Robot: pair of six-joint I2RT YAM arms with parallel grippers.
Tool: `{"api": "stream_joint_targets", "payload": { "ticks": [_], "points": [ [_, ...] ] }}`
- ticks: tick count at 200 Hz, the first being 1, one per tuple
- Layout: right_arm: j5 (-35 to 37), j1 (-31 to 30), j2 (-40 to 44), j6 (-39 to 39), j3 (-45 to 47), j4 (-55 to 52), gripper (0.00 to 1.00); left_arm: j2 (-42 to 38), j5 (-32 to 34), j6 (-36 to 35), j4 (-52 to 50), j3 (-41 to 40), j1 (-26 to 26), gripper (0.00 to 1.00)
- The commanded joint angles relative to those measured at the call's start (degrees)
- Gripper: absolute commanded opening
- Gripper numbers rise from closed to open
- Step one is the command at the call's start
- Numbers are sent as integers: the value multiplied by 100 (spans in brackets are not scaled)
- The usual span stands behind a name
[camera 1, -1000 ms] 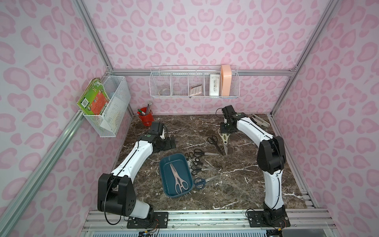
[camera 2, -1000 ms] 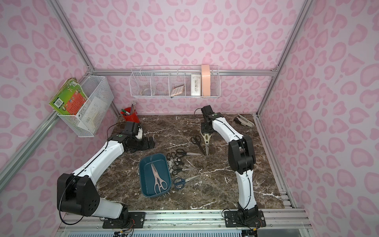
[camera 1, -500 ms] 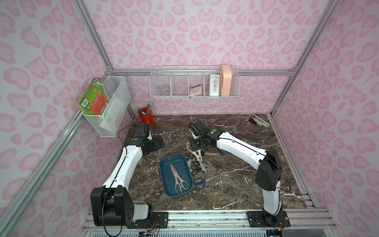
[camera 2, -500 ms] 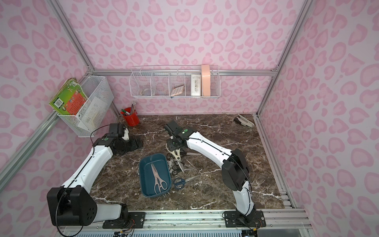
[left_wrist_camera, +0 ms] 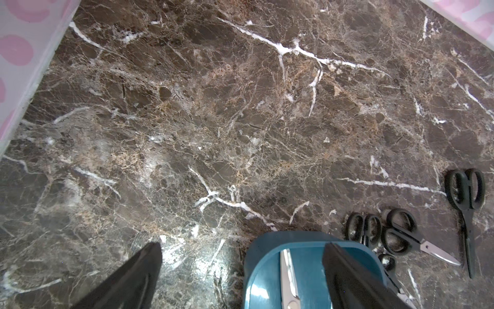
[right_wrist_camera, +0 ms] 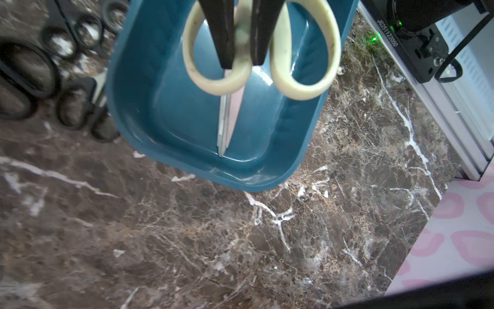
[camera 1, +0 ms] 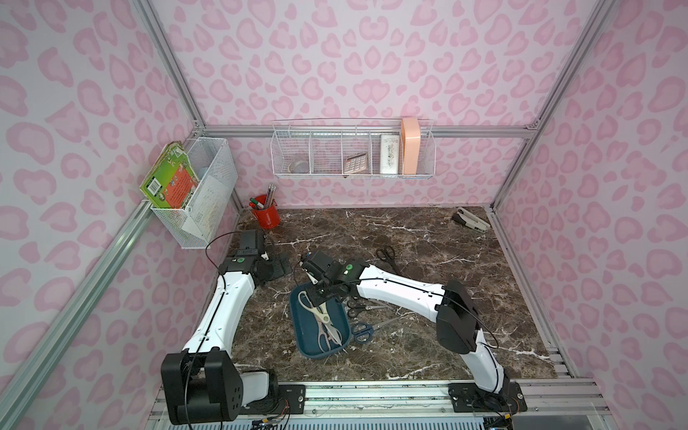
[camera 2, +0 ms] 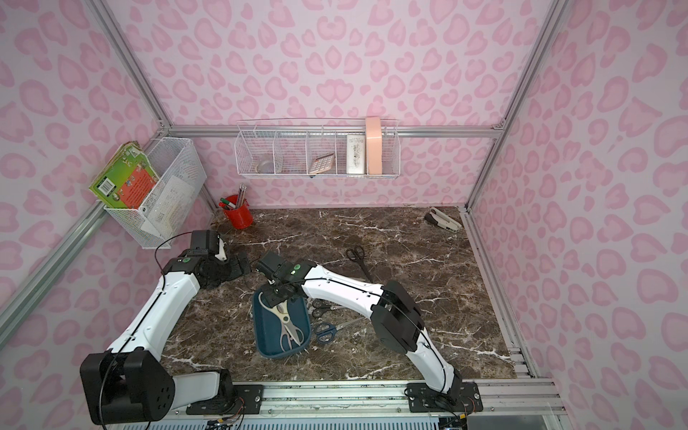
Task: Put the scissors into the storage box
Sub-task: Place the scissors in the storage box.
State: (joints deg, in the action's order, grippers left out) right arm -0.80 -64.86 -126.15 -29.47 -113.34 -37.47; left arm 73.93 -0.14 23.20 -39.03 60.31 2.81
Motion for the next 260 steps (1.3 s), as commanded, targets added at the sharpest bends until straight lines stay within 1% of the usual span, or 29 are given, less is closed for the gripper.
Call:
{"api": "stream_joint_targets", "payload": {
  "ticks": [1, 36, 86, 122, 161, 174, 200, 222, 242, 260],
  "points": [
    [-109, -24, -283, 126, -341, -67, 0, -101, 29, -35, 24, -22, 11, 99],
    [5, -53, -748, 248, -719, -323, 0, -147, 31, -35, 47, -33, 19, 99],
    [87, -57, -1099, 298, -681, -388, 0, -152, 32, -35, 40, -23, 18, 99],
    [190, -44, -1285, 326, -855, -500, 0, -144, 49, -35, 36, -39, 18, 99],
    [155, -19, -1338, 337, -951, -602, 21, -97, 68, -26, 27, -20, 18, 99],
    [57, 8, -1287, 313, -963, -587, 25, -111, 101, -31, 35, -28, 19, 99],
    [-60, 9, -1070, 336, -936, -568, 26, -117, 154, -52, 27, -26, 21, 99],
    [-14, 24, -701, 355, -839, -539, 26, -90, 141, -63, 35, -28, 20, 99],
    [-81, 124, -147, 287, -359, -270, 26, -24, 45, -78, 35, -35, 20, 99],
    [-253, 397, 356, 154, 292, 88, 25, 61, -141, -114, 60, -34, 21, 99]
  ]
}}
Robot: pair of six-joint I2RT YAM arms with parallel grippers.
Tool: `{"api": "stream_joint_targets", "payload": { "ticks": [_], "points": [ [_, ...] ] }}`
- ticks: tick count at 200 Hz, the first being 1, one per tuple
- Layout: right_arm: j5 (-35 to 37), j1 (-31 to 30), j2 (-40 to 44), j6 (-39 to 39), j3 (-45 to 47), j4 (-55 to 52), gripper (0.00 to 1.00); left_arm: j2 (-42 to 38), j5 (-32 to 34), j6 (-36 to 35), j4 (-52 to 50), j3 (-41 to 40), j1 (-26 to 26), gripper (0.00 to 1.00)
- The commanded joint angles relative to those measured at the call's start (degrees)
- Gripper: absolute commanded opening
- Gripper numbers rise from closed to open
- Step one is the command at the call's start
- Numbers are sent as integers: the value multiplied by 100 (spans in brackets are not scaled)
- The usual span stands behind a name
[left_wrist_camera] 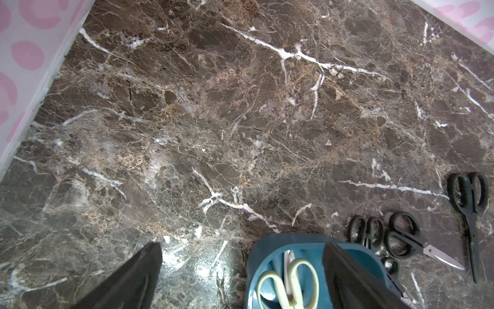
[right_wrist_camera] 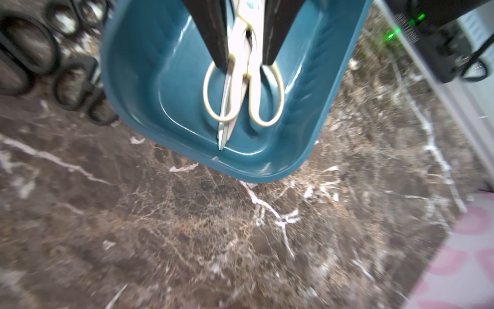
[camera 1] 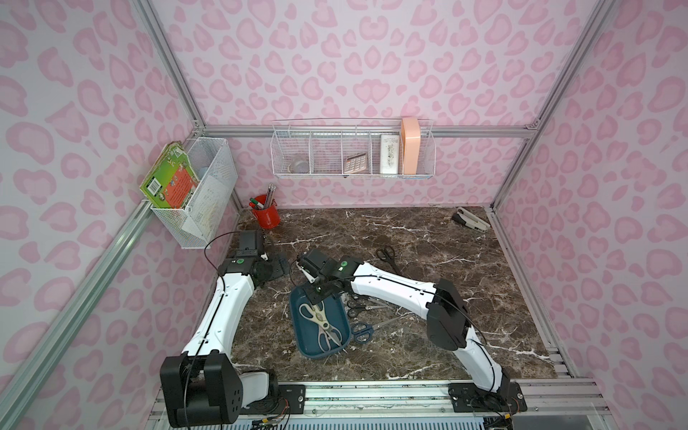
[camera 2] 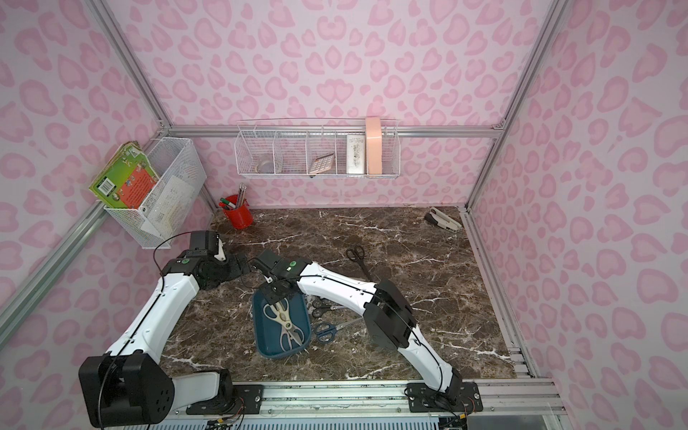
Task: Put the scissors into the storage box
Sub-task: Place the scissors in the storage box, then pick up the scissors from the center of the board.
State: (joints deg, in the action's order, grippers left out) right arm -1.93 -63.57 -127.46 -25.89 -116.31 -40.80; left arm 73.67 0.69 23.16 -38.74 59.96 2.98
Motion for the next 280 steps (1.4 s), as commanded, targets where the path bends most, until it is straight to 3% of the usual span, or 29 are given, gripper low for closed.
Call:
{"api": "stream_joint_targets", "payload": {
  "ticks": [1, 39, 89, 125, 170, 203, 280],
  "points": [
    [-153, 289, 512, -209, 626, 430, 25, 91, -239, -105, 33, 4, 2, 99],
    [-341, 1167, 1328, -231, 1889, 1018, 25, 259, -928, -180, 107, 36, -77, 99],
    [-259, 2433, 1442, 250, 2274, 1072, 25, 553, -1308, -182, 82, 239, -680, 99],
    [-6, 3033, 833, 676, 1711, 676, 25, 897, -1461, -140, 77, 453, -920, 99],
    [552, 3224, -316, 1007, 103, -316, 25, 1234, -1512, -245, 156, 745, -959, 99],
    [516, 3391, -962, 1087, -780, -780, 25, 1373, -1577, -276, 226, 649, -975, 99],
    [591, 3592, -1195, 1111, -779, -923, 25, 1459, -1568, -295, 254, 675, -971, 98]
  ]
}}
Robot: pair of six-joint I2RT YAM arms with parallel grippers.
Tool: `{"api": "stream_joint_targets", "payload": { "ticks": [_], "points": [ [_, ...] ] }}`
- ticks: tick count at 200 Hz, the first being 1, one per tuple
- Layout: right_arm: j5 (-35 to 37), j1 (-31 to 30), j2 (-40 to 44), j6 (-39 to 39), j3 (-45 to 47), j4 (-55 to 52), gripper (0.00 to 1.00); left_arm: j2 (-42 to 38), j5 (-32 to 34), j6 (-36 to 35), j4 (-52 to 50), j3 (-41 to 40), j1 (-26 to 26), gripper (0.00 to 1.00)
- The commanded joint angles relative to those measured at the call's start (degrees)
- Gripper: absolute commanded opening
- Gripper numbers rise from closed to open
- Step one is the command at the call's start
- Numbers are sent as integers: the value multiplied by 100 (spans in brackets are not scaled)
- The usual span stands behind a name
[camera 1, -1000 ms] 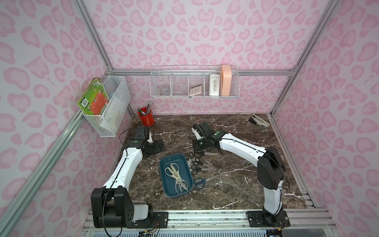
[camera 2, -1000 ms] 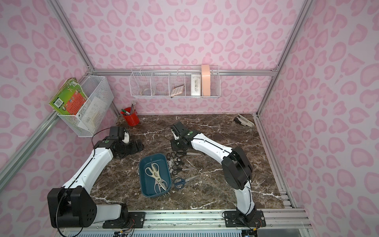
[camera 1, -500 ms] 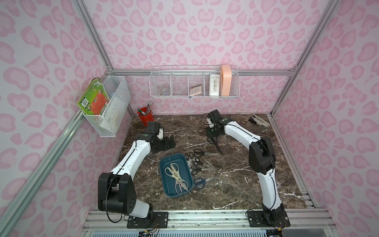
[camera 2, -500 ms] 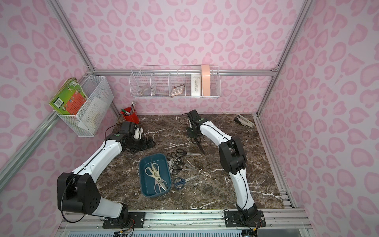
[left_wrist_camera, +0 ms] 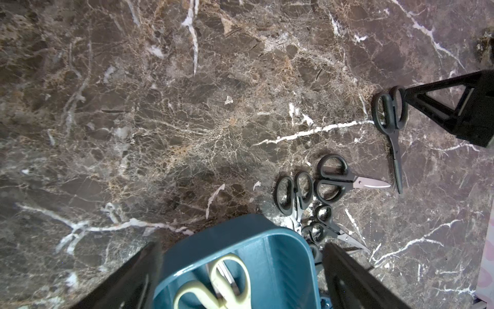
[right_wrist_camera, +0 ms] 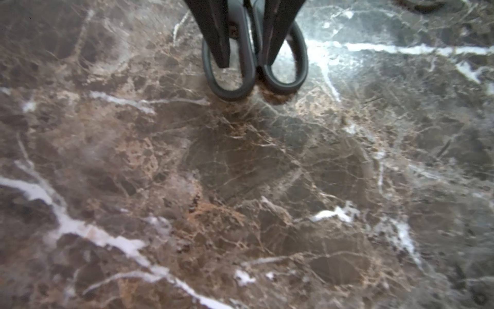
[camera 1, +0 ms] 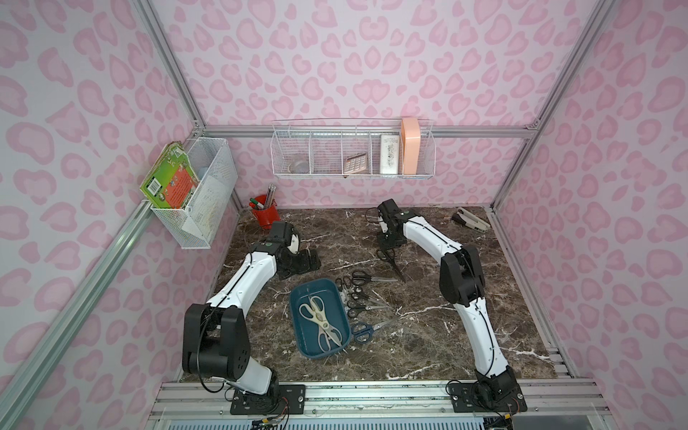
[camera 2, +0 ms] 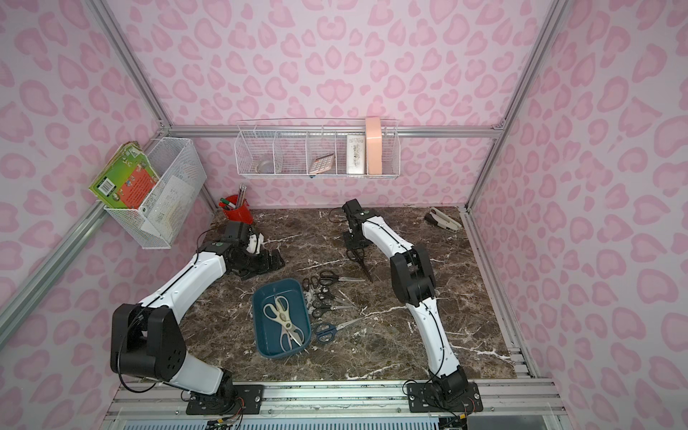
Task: Put the scissors into the storage box
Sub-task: Pick up the scissors from the center of the board.
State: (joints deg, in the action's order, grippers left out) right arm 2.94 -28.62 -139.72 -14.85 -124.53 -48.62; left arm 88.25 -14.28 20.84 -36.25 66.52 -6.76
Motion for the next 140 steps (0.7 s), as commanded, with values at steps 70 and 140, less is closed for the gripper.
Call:
{"api": "stream_joint_targets", "payload": {
  "ticks": [70, 140],
  "points": [
    [75, 147, -90, 35, 160, -131, 24, -10, 19, -71, -14, 26, 4, 99],
    [-63, 231, -89, 35, 398, -16, 22, 2, 117, -89, -37, 54, 8, 99]
  ]
}}
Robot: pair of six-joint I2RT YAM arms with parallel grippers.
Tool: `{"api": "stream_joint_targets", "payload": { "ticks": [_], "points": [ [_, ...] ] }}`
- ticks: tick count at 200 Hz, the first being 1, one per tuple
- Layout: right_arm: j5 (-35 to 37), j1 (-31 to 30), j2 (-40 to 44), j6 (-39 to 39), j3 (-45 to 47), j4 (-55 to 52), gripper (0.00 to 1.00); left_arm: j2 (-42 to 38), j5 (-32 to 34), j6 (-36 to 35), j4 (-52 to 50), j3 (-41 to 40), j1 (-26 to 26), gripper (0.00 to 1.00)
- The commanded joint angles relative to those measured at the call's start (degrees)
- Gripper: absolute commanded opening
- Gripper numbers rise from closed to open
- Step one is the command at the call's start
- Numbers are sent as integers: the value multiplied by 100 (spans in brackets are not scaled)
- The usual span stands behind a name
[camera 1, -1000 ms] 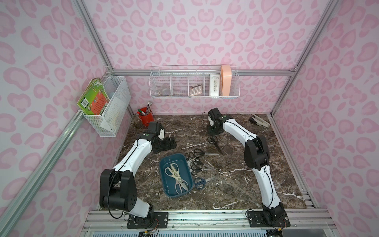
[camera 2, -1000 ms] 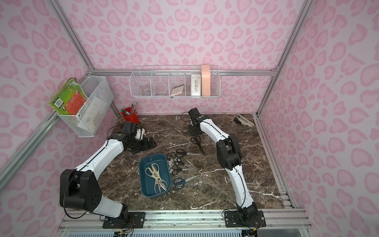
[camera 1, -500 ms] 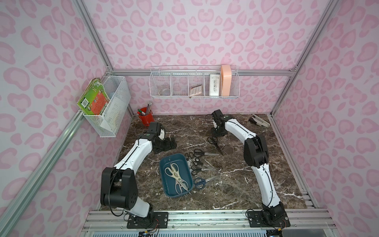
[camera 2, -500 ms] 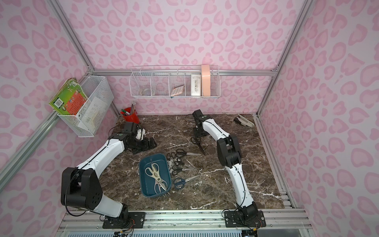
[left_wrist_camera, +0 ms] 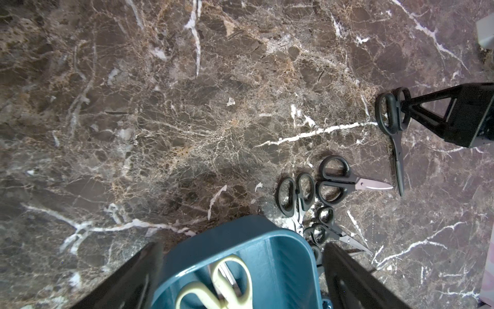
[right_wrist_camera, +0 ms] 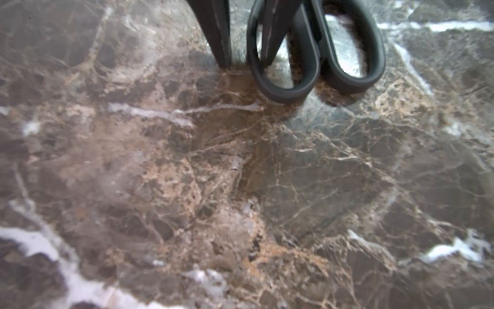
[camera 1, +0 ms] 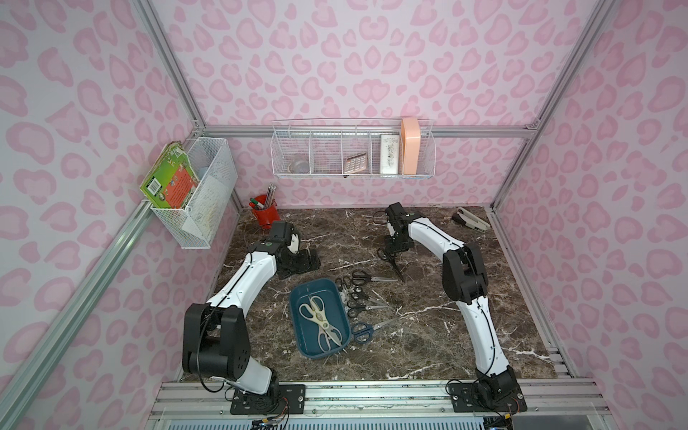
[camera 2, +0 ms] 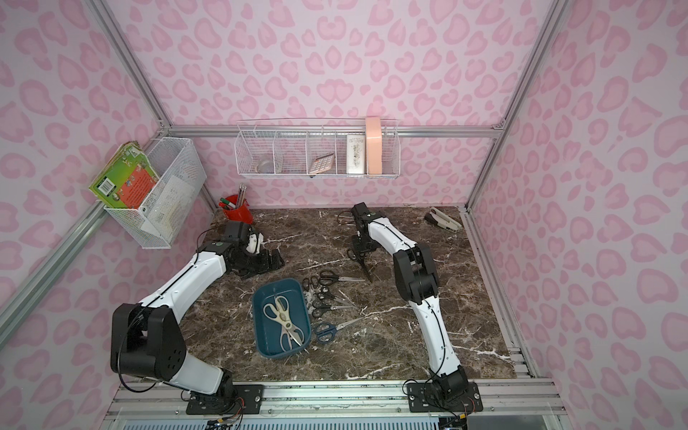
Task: Put the scissors into the storage box
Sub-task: Pick up the scissors from the center of the board.
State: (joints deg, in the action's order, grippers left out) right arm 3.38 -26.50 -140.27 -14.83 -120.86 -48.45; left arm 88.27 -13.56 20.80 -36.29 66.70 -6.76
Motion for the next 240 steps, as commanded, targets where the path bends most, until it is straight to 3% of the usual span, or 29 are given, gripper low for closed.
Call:
{"api": "stream_joint_targets", "payload": {
  "ticks": [1, 64, 106, 115, 240],
  "points": [
    [-117, 16, -39, 33, 34, -33, 22, 3, 41, -85, -34, 36, 8, 99],
    [-253, 14, -216, -64, 61, -22, 18, 24, 169, -111, -91, 52, 11, 99],
    [-236, 27, -178, -108, 200, 11, 6, 37, 217, -120, -117, 79, 21, 99],
    [-242, 23, -159, -108, 234, 32, 0, 45, 239, -118, -118, 80, 21, 99],
    [-45, 389, 550, 410, 130, -320, 0, 58, 241, -101, -130, 89, 83, 99]
  ]
}}
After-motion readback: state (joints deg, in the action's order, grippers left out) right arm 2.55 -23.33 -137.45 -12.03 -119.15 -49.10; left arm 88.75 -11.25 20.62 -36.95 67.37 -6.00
